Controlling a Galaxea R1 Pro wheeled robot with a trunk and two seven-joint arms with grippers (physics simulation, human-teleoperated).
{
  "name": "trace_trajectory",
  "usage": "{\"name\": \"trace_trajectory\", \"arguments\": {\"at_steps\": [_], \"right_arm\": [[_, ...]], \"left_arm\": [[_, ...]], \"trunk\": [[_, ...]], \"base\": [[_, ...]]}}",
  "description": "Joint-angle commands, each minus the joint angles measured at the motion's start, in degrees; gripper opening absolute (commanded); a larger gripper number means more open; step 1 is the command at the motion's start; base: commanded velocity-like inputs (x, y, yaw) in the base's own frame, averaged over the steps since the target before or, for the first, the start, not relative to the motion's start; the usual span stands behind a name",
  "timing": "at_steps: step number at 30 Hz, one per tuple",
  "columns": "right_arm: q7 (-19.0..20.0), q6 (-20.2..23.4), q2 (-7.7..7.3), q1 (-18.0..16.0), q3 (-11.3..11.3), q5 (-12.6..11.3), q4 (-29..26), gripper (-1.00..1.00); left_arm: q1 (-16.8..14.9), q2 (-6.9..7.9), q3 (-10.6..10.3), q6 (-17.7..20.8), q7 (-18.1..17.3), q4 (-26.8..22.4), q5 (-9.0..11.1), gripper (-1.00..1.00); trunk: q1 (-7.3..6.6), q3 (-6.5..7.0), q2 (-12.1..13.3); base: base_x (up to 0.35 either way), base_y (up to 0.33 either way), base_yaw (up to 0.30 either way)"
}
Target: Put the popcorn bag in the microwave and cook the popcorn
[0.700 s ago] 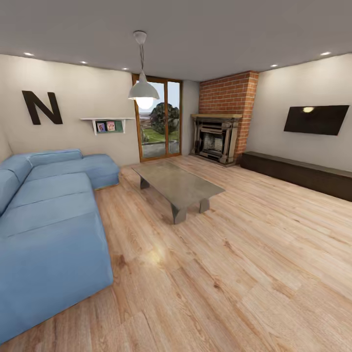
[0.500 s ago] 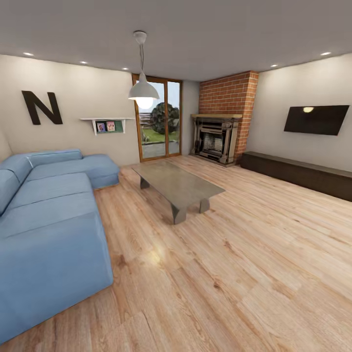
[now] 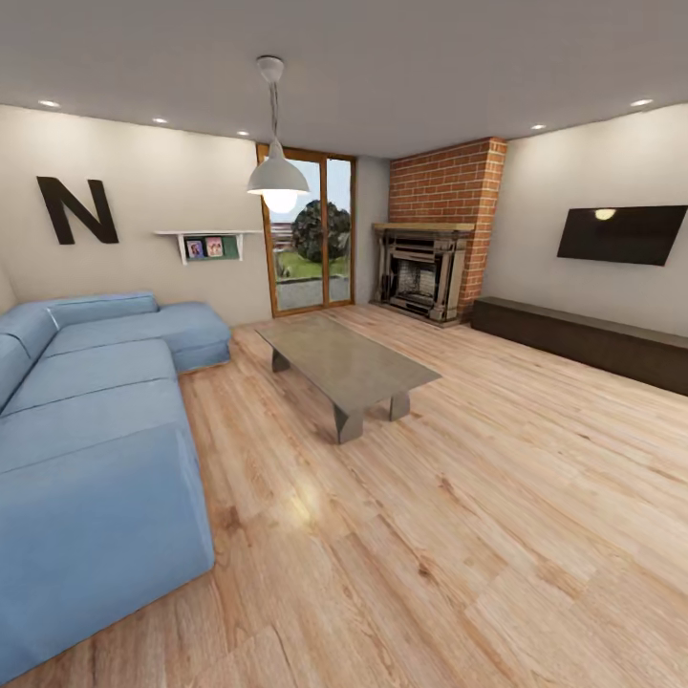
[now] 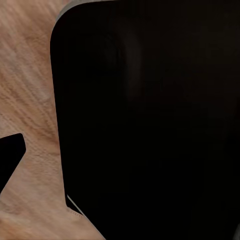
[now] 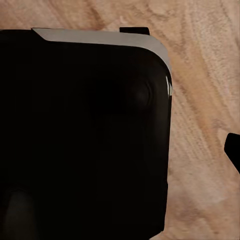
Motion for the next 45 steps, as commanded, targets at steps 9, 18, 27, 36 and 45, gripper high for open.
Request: {"name": "trace_trajectory", "arguments": {"at_steps": [9,18,27,36,45], "right_arm": [[0.00,-0.01,-0.19,-0.02,0.41,0.35,-0.04,1.00],[0.00,-0.07,-0.97,-0.10,0.36,0.41,-0.17,1.00],[-0.27,-1.70,-1.10,-0.24,0.32,0.41,-2.97,1.00],[-1.13,-2.39,-4.21,-0.32,-0.36,-0.15,-13.77,1.00],[-1.13,-4.60,-5.14,-1.99,-6.66,-0.30,-14.89,1.00]], "left_arm": [[-0.26,-0.09,-0.14,0.06,-0.02,-0.11,-0.11,1.00],[-0.30,-0.96,-0.16,0.17,0.05,-0.12,-0.17,1.00],[-2.68,-0.92,0.00,0.18,0.07,-0.22,-0.17,1.00],[-8.55,-1.14,0.02,0.01,0.07,-0.86,-0.05,1.00],[-8.91,-1.13,0.05,-1.95,0.00,-1.86,-0.08,1.00]], "trunk": [[0.00,-0.05,-0.03],[0.00,-0.05,-0.03],[0.00,-0.05,-0.03],[0.00,-0.05,-0.03],[0.00,-0.05,-0.03]], "base": [[0.240,-0.099,0.000],[0.319,-0.155,0.000],[0.319,-0.156,0.000],[0.319,-0.156,-0.045],[0.257,-0.111,-0.290]]}}
